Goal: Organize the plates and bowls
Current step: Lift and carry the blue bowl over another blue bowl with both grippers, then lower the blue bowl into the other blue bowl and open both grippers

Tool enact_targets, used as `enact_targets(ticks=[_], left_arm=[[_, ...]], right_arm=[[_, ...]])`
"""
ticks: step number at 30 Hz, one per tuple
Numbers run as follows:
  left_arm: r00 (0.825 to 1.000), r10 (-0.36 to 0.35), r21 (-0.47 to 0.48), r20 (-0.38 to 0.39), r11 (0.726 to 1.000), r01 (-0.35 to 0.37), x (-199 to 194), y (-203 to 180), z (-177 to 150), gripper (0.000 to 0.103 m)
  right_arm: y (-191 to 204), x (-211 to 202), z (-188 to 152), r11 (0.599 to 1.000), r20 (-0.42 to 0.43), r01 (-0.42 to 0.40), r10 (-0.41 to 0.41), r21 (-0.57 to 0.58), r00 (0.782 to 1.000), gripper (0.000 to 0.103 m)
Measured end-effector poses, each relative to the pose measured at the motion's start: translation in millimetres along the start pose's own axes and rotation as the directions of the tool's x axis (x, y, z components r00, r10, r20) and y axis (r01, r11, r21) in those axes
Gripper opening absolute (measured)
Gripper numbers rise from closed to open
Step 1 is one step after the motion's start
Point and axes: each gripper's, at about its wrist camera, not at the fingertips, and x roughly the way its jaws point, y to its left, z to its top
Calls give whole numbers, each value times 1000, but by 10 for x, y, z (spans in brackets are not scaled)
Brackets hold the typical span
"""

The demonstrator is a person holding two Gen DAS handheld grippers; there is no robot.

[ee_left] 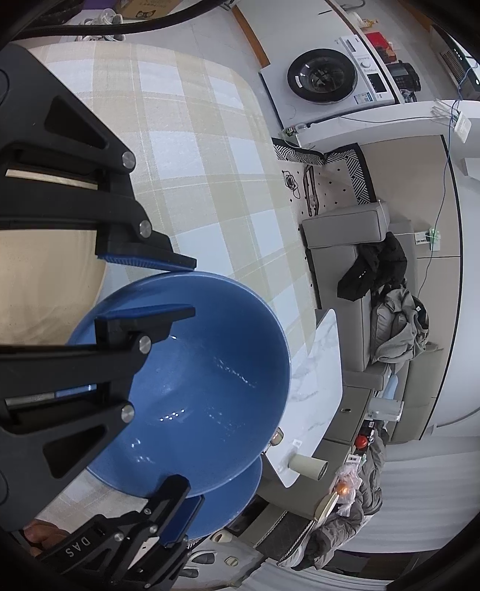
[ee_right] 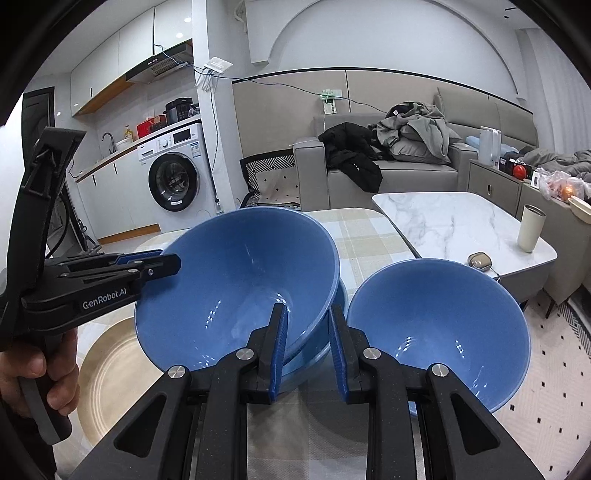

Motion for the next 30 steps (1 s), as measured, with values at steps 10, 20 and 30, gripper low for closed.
enact_targets(ticks=[10,20,30], left_arm=[[1000,11,6,-23,1000,-11,289,31,-45,14],[998,21,9,-63,1000,-20,524,49,-109,14],[995,36,12,-88,999,-35,663,83,-121,14]], right_arm=[[-14,80,-47,1000,-28,3,-3,11,1000,23],[-63,184,-71,1000,-57,-5,6,17,998,23],[-99,260,-84,1000,-78,-6,9,30,997,23]])
